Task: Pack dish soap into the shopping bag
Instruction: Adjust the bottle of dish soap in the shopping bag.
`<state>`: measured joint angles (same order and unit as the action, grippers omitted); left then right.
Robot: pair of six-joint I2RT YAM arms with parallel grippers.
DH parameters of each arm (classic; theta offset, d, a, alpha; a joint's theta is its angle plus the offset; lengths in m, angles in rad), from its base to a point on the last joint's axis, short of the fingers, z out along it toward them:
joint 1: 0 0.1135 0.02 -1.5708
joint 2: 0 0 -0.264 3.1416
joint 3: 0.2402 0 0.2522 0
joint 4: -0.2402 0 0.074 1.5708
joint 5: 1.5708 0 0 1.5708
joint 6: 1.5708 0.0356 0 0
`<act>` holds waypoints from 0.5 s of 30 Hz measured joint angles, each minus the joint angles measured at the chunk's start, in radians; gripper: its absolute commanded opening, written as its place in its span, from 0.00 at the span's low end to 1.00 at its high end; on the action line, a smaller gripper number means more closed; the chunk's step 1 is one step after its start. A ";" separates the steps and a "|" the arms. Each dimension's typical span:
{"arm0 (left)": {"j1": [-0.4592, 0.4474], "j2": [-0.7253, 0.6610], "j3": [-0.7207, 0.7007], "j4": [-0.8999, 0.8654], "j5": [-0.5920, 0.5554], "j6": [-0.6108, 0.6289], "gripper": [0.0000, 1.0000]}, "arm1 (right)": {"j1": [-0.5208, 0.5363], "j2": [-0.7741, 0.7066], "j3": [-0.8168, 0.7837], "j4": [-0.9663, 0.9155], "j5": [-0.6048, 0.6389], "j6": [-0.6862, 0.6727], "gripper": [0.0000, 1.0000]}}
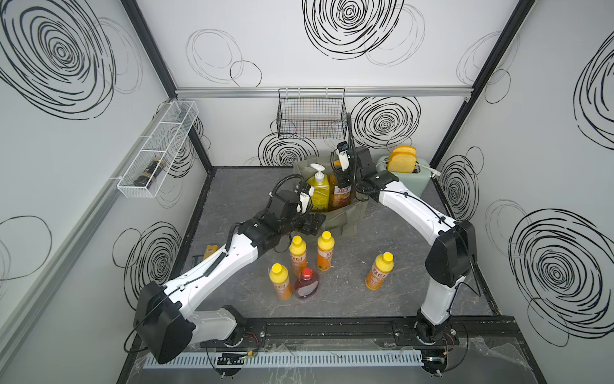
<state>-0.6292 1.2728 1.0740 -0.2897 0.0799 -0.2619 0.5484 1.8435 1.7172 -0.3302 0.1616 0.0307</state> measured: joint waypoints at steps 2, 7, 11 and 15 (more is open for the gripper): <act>-0.001 0.000 0.000 0.000 0.000 0.000 0.86 | -0.006 -0.002 -0.019 0.040 -0.008 -0.005 0.00; -0.005 0.000 0.000 0.000 -0.003 0.000 0.86 | -0.016 -0.014 -0.109 0.136 -0.029 -0.012 0.00; -0.006 0.000 0.000 0.000 -0.003 0.001 0.86 | -0.021 -0.015 -0.190 0.211 -0.049 -0.011 0.00; -0.006 0.000 0.000 -0.002 -0.003 0.003 0.87 | -0.025 -0.016 -0.241 0.265 -0.068 -0.011 0.10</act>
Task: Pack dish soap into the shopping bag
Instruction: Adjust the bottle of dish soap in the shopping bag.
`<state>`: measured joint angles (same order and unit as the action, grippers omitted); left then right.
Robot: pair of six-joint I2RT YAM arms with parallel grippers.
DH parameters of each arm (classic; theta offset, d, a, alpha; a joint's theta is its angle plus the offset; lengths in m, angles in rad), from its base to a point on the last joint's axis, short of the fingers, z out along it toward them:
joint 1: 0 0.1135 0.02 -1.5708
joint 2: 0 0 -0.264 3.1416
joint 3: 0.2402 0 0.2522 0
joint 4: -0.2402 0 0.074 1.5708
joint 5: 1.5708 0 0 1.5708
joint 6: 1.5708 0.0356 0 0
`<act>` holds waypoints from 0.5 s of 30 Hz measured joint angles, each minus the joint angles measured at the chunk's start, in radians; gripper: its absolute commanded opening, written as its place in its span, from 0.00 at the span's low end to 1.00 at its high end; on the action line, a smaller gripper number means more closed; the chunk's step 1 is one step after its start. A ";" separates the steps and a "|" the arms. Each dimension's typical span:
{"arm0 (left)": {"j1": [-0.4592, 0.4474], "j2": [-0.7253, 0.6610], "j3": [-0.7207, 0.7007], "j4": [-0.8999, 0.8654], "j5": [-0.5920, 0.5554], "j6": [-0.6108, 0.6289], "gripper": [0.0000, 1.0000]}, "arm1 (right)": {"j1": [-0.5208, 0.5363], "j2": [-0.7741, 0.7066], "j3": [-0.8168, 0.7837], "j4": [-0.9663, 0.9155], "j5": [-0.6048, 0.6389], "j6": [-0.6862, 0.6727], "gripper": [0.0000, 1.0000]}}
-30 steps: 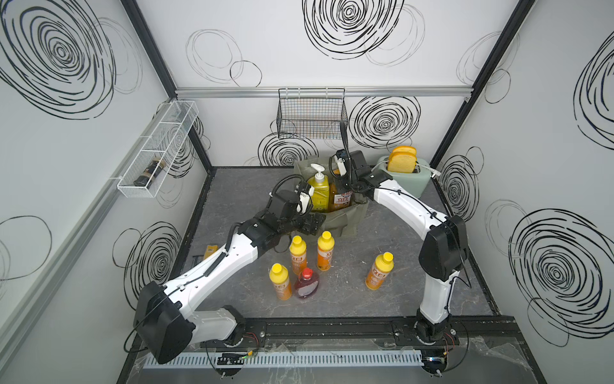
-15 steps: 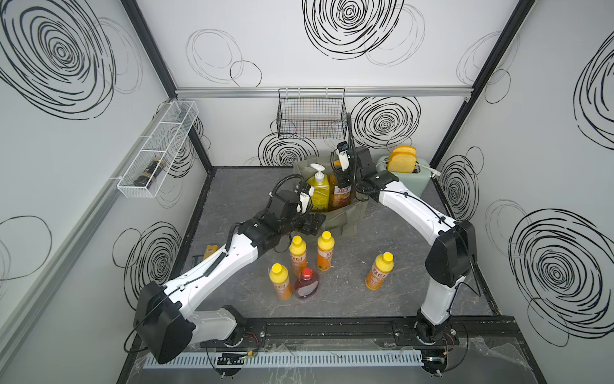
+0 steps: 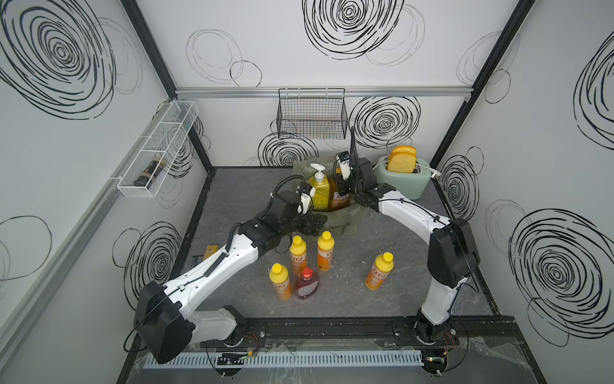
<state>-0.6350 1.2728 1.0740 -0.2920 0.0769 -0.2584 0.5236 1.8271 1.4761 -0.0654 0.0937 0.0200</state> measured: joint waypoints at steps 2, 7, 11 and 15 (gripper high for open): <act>0.000 0.000 0.000 -0.002 -0.001 0.000 0.89 | -0.002 -0.002 -0.007 0.011 -0.005 0.001 0.24; 0.006 -0.018 0.002 -0.015 -0.008 0.000 0.96 | -0.003 -0.015 -0.013 0.014 -0.013 -0.002 0.58; 0.056 -0.078 0.037 -0.047 -0.009 -0.002 0.96 | -0.003 -0.097 -0.006 -0.006 -0.040 0.002 0.70; 0.152 -0.143 0.114 -0.044 -0.005 -0.016 0.96 | -0.023 -0.245 0.043 -0.063 -0.104 0.020 0.75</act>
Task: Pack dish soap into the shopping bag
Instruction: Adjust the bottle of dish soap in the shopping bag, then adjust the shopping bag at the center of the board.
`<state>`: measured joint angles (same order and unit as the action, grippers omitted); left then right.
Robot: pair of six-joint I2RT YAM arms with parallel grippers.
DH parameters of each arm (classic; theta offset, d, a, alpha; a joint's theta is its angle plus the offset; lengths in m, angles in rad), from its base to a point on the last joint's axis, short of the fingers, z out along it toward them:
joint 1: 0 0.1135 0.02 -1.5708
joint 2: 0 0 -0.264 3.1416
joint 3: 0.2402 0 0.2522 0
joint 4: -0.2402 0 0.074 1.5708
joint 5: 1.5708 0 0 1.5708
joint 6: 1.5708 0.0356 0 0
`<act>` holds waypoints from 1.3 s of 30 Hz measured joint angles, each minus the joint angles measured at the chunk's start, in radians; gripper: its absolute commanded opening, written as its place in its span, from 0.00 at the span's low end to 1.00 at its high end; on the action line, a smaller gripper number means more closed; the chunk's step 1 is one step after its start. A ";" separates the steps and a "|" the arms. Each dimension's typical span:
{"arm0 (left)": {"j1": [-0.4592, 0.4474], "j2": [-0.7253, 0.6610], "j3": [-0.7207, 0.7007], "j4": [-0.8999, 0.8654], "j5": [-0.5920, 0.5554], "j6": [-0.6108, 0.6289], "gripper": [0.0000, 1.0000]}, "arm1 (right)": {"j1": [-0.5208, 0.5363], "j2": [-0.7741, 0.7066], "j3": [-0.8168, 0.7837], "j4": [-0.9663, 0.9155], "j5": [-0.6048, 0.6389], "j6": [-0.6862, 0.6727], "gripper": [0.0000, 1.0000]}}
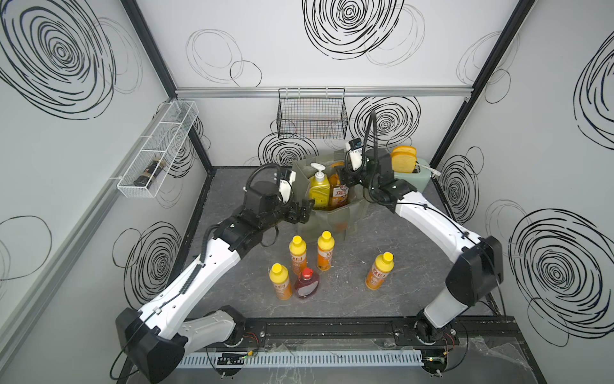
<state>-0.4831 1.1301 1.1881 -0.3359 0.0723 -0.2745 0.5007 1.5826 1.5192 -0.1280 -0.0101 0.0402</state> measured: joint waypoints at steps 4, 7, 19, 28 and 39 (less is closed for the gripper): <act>0.083 0.006 0.092 0.000 0.017 -0.009 0.96 | -0.060 -0.134 0.053 -0.060 -0.069 0.023 0.75; 0.117 0.069 0.162 -0.019 0.035 -0.011 0.96 | -0.116 -0.185 0.068 -0.114 -0.103 0.029 0.74; 0.060 0.445 0.394 -0.150 0.009 0.004 1.00 | -0.154 0.113 0.161 -0.369 -0.133 0.020 0.71; 0.035 0.527 0.432 -0.226 -0.063 0.052 0.40 | -0.143 0.132 0.194 -0.414 -0.109 0.016 0.16; 0.043 0.571 0.600 -0.254 -0.122 0.163 0.09 | -0.152 0.006 0.105 -0.426 -0.065 0.031 0.00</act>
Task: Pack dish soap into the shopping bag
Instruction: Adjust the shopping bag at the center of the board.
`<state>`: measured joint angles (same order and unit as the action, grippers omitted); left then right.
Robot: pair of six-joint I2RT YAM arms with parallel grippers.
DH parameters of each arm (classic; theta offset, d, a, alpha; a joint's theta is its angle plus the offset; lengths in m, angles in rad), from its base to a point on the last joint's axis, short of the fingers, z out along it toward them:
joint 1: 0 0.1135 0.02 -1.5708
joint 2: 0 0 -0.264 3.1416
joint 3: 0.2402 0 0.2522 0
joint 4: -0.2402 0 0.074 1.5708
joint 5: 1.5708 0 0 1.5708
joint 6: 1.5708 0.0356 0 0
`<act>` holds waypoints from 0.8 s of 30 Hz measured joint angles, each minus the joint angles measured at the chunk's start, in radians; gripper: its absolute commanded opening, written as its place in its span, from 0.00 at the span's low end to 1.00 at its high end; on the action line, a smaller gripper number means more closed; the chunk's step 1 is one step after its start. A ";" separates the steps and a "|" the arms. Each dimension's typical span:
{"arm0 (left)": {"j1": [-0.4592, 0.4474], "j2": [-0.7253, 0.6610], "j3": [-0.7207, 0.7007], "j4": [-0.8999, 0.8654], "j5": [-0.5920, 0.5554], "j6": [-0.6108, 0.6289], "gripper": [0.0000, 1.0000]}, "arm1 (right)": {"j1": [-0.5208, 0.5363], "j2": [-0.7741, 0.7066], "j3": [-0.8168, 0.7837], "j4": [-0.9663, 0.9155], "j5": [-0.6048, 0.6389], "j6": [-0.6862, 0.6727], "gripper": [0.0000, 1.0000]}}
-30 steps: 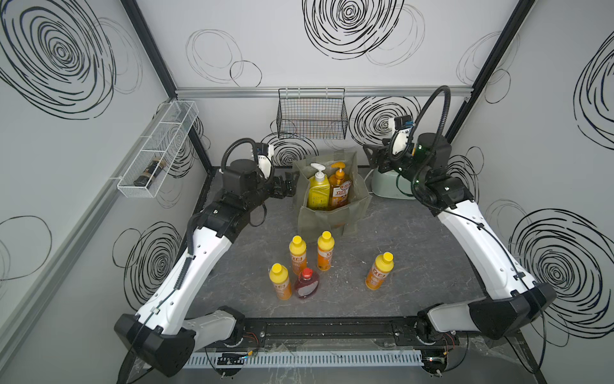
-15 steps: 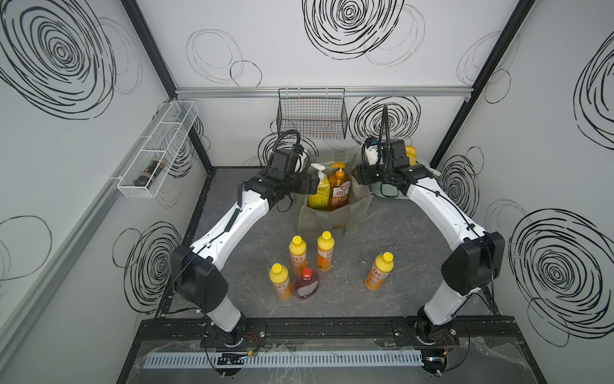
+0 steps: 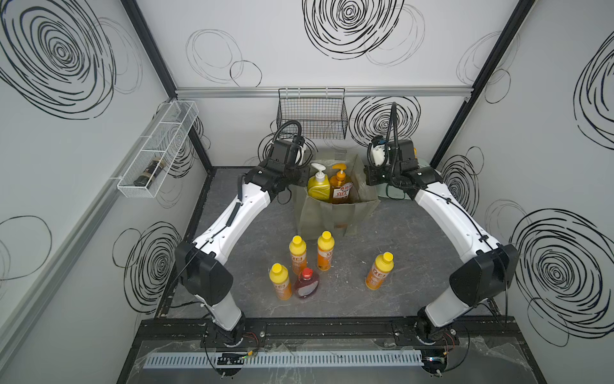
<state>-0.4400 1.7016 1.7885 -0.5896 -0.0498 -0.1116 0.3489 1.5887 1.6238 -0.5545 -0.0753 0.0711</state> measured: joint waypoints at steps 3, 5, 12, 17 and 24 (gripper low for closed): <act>0.000 0.002 0.010 0.004 -0.006 0.029 0.07 | -0.006 -0.059 -0.045 -0.011 0.011 0.003 0.00; 0.000 0.002 0.009 0.004 -0.008 0.041 0.08 | -0.009 -0.089 -0.070 -0.016 0.014 0.006 0.00; 0.000 -0.016 -0.023 0.012 -0.026 0.031 0.60 | -0.018 -0.105 -0.089 -0.011 0.008 0.011 0.08; 0.011 -0.073 -0.123 0.002 -0.006 -0.005 0.85 | -0.025 -0.101 -0.089 0.040 -0.008 0.019 0.27; 0.024 -0.127 -0.216 -0.016 0.073 -0.040 0.79 | -0.030 -0.060 -0.019 0.071 -0.076 0.020 0.60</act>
<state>-0.4156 1.5745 1.5726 -0.6060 0.0235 -0.1513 0.3187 1.5291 1.6043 -0.4839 -0.1516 0.0910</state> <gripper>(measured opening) 0.791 0.543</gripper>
